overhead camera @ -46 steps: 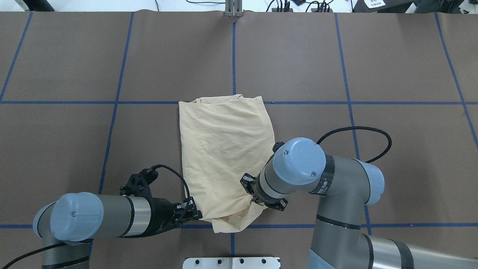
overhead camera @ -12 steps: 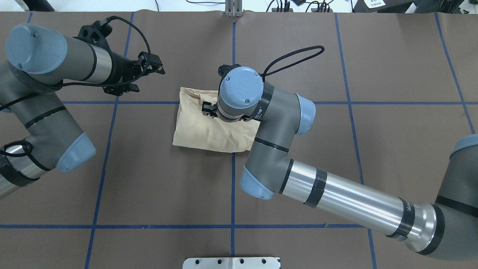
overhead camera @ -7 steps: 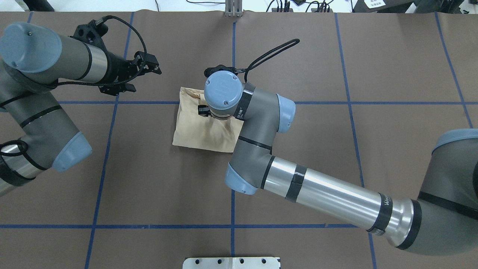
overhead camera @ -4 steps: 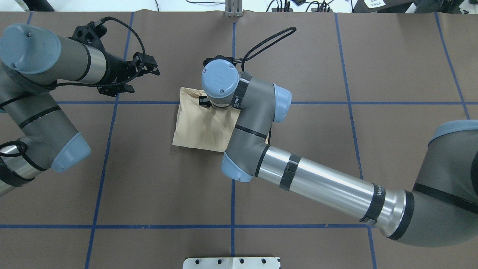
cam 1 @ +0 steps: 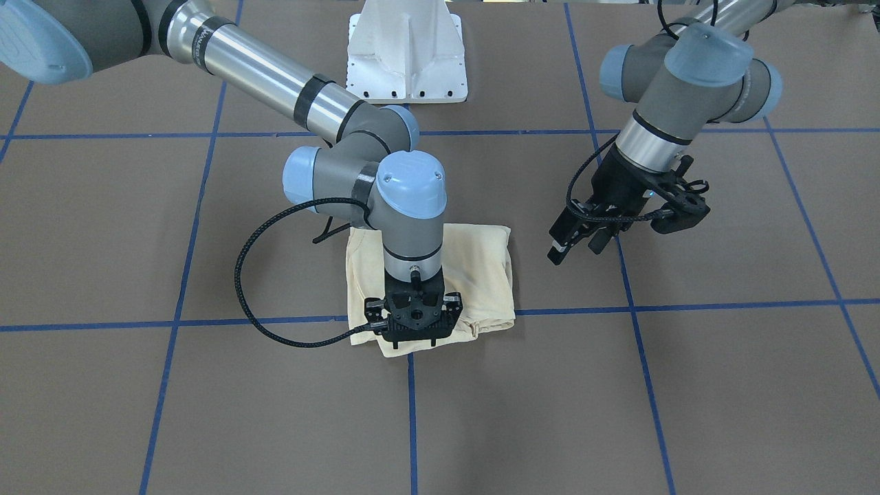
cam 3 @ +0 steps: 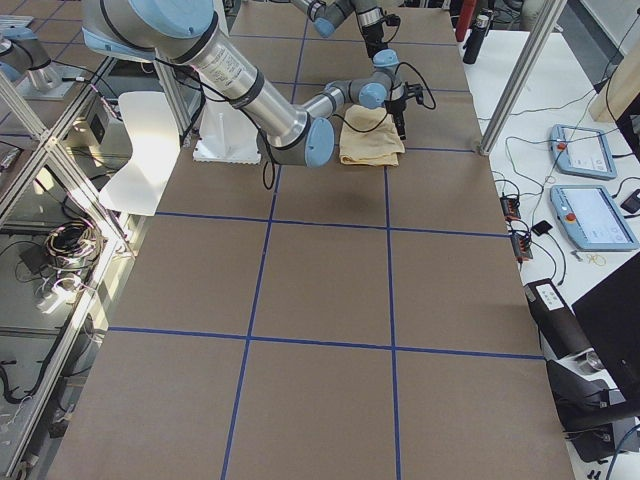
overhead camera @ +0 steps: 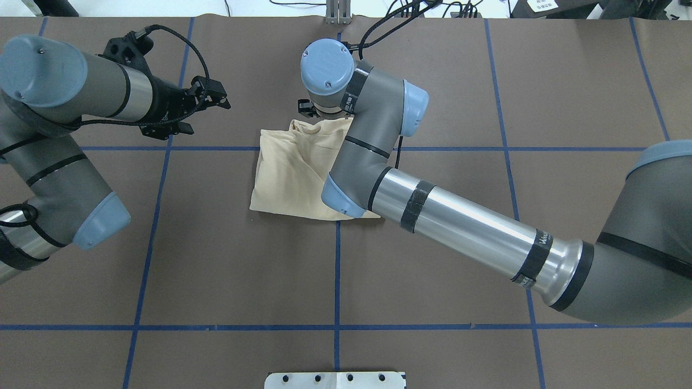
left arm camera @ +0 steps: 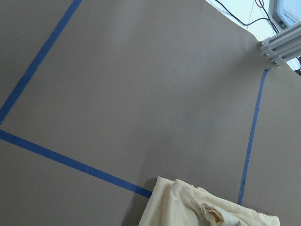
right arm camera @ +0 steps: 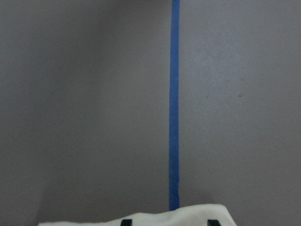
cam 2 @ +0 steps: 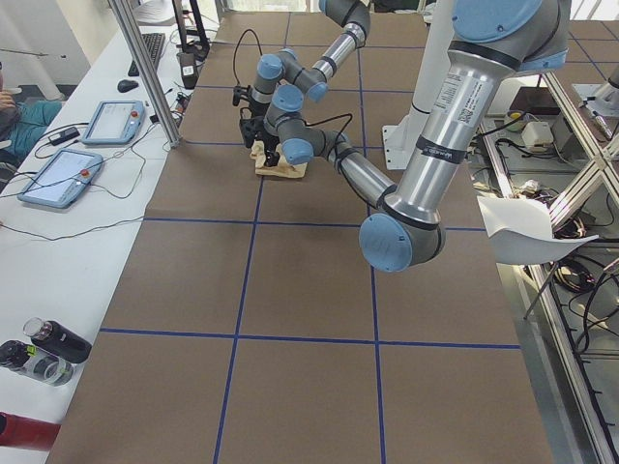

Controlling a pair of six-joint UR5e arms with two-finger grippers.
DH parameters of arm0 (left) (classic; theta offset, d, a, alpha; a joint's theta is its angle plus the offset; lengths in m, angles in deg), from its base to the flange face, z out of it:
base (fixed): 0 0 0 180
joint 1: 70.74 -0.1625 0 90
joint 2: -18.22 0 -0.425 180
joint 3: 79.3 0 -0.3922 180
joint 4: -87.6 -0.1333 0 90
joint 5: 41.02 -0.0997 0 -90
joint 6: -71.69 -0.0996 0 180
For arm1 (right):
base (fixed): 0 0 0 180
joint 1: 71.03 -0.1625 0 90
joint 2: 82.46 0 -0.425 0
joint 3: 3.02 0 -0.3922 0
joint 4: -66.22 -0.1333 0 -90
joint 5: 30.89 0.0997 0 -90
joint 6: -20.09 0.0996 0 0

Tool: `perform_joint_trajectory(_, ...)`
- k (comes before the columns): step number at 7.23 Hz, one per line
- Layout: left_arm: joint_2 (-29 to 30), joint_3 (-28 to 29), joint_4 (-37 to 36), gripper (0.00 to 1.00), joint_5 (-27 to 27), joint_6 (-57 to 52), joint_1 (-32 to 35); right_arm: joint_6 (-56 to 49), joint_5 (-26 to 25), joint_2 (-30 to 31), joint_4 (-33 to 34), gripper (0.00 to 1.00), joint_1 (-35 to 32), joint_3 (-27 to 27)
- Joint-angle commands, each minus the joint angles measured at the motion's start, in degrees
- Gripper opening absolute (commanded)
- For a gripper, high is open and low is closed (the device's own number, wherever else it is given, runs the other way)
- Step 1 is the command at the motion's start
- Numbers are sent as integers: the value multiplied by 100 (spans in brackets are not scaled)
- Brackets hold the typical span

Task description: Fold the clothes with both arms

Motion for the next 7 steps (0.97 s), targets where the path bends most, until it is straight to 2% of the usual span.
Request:
perform_joint_trajectory(1, -9, -26, 0, 100, 20, -56, 88, -48, 677, 58, 156, 100, -379, -360)
perform_joint_trajectory(2, -175, -157, -9, 100, 29, -352, 184, -48, 1055, 355, 697, 100, -564, -876)
perform_joint_trajectory(3, -568, -515, -9, 100, 29, -807, 263, -239, 1102, 723, 1259, 100, -705, -1517)
perform_joint_trajectory(4, -1033, -910, 0, 100, 47, -1221, 420, -424, 1303, 1032, 1613, 100, -915, -1871)
perform_joint_trajectory(5, -1412, -1140, -9, 100, 125, -1956, 657, -513, 1722, 1444, 1677, 100, -1196, -2336)
perform_joint_trajectory(7, -1722, -1073, -9, 100, 73, -2007, 1035, -862, 1963, 2664, 1626, 100, -1627, -3583)
